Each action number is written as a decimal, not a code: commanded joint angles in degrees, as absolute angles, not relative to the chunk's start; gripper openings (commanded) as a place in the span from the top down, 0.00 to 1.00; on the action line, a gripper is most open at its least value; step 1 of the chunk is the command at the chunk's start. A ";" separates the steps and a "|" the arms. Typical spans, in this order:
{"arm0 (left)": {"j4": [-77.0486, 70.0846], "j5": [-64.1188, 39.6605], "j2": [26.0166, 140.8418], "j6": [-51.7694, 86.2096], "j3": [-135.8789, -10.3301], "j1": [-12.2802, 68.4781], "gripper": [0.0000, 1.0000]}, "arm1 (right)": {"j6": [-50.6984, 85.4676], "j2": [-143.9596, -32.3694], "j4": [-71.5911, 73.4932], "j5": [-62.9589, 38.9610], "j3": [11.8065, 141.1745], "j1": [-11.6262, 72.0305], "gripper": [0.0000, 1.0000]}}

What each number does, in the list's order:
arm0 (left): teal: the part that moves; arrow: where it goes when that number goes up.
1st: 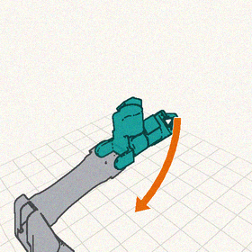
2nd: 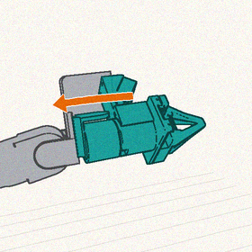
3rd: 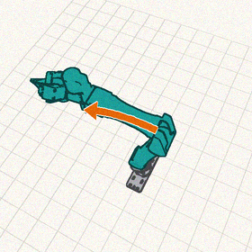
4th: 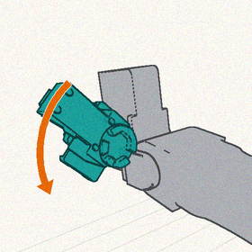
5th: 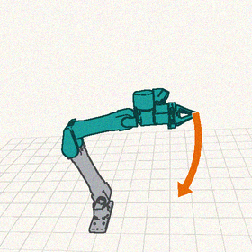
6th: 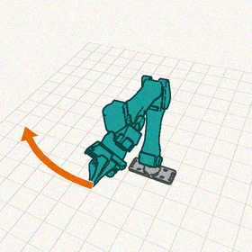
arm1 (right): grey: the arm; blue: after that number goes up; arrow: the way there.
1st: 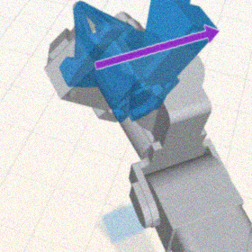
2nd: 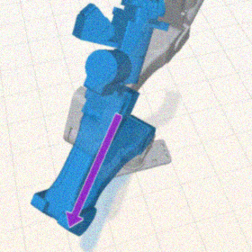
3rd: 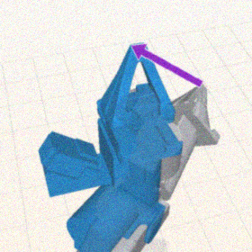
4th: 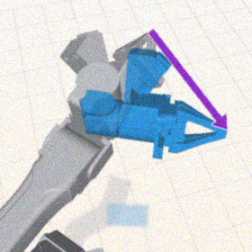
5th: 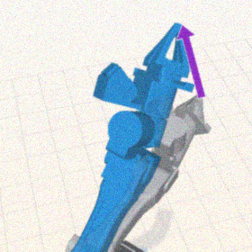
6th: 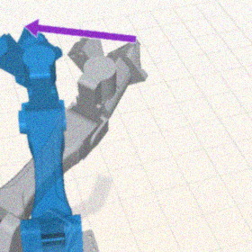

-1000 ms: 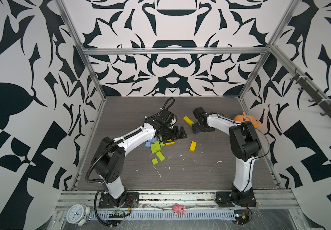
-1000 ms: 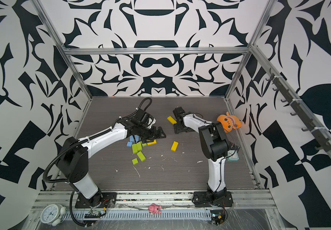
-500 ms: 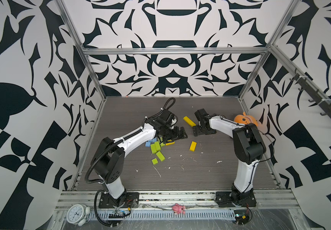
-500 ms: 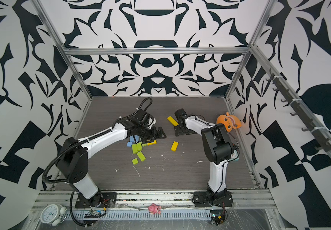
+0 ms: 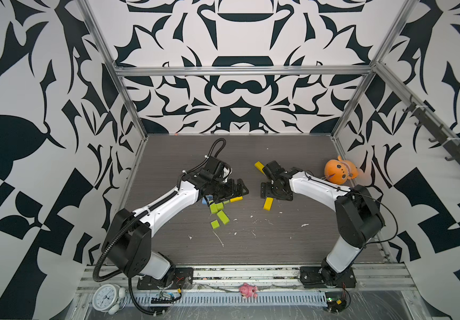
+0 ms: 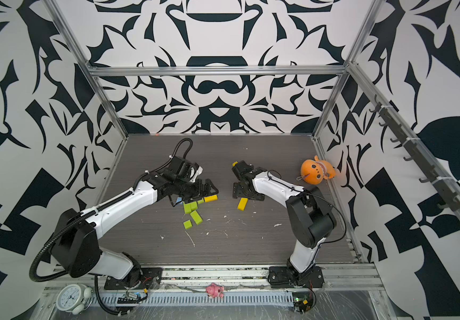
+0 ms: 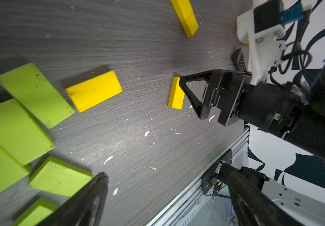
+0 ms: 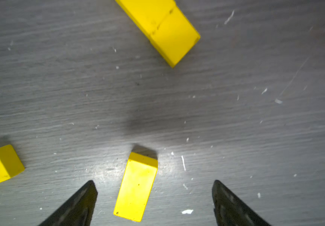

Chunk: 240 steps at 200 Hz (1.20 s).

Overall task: Assemble the letter v with building blocks
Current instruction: Pick up the building block from the center of the board.

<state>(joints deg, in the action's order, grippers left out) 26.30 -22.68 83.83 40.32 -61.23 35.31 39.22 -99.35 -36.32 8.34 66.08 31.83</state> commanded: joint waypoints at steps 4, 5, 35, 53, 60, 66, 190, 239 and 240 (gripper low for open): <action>25.25 -25.83 80.70 38.73 -58.44 34.26 0.01 | 48.61 -98.79 -35.88 8.92 63.86 32.77 0.17; 25.25 -25.88 80.60 38.71 -58.31 34.27 0.01 | 48.74 -98.79 -35.78 8.94 63.70 32.77 0.18; 24.77 -27.15 79.03 37.84 -56.06 33.61 0.01 | 52.25 -99.84 -35.24 9.01 62.06 33.67 0.29; 23.60 -27.73 78.90 37.88 -54.86 33.66 0.01 | 53.30 -101.00 -35.24 9.25 62.44 34.44 0.30; 23.17 -28.04 79.05 37.96 -54.58 33.66 0.01 | 53.46 -101.36 -34.80 9.08 62.53 34.53 0.30; 22.86 -28.27 79.04 38.07 -54.34 33.65 0.00 | 53.69 -101.67 -34.51 8.82 62.58 34.77 0.30; 23.24 -29.04 79.93 37.66 -54.12 33.66 0.01 | 54.90 -103.39 -31.49 7.96 63.99 36.54 0.43; 23.42 -29.05 80.48 37.61 -54.65 33.62 0.01 | 53.58 -100.37 -35.04 10.50 65.54 37.97 0.42; 23.40 -29.03 80.50 37.61 -54.66 33.60 0.01 | 53.58 -100.37 -35.04 10.50 65.54 37.97 0.42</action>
